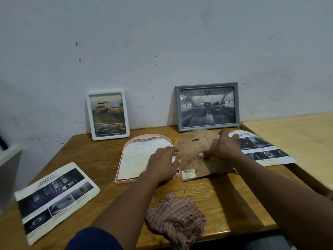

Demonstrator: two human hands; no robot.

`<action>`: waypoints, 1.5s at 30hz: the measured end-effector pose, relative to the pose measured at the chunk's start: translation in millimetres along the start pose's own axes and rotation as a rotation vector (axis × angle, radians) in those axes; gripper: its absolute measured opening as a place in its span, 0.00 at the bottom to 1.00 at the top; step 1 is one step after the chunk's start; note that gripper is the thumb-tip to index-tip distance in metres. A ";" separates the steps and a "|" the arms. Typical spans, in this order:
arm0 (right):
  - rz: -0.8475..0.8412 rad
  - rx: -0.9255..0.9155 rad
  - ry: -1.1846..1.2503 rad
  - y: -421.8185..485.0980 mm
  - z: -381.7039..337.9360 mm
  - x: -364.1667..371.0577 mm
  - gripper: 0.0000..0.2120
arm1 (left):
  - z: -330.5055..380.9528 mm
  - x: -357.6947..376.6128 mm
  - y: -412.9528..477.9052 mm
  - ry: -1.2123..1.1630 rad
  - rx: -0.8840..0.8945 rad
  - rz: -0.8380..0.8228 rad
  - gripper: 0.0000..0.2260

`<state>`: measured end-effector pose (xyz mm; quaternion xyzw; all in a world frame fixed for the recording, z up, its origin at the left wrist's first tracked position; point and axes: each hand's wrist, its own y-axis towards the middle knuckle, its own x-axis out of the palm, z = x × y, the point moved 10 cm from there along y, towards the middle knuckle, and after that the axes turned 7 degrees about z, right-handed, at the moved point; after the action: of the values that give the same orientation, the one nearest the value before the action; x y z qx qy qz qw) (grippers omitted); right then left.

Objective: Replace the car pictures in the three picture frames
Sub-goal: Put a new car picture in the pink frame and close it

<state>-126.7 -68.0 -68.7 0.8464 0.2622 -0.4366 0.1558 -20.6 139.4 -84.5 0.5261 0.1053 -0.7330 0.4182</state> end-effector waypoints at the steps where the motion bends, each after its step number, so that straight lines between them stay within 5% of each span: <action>1: 0.027 -0.058 0.015 0.6 -7.0 -6.0 0.58 | 0.3 -0.3 -0.5 -0.007 -0.008 0.000 0.20; 5: 0.116 -0.230 -0.025 2.6 -32.7 -29.3 0.52 | -4.7 -5.0 -1.8 -0.134 -0.069 0.045 0.21; 11: 0.231 -0.158 0.088 19.7 -56.3 -62.3 0.51 | -39.9 -53.1 4.1 -0.185 -0.178 0.231 0.19; 21: -0.081 -0.159 0.146 -29.6 -126.4 79.1 0.45 | -155.5 -81.7 -30.4 -0.293 -0.519 0.288 0.19; 30: -0.054 -0.344 -0.192 -65.9 -154.2 109.1 0.30 | -146.2 -75.5 -32.5 -0.190 -0.396 0.206 0.21; 35: -0.031 -0.496 -0.346 -74.6 -156.9 109.7 0.30 | -141.3 -81.8 -31.0 -0.088 -0.348 0.222 0.17; 45: -0.084 -0.607 -0.108 -37.1 -166.3 109.7 0.30 | -136.0 -83.5 -18.7 0.076 -0.279 0.247 0.21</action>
<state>14.0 77.9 -65.2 0.7252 0.4065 -0.3888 0.3972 66.9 273.9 -75.7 0.4992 0.1562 -0.6339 0.5697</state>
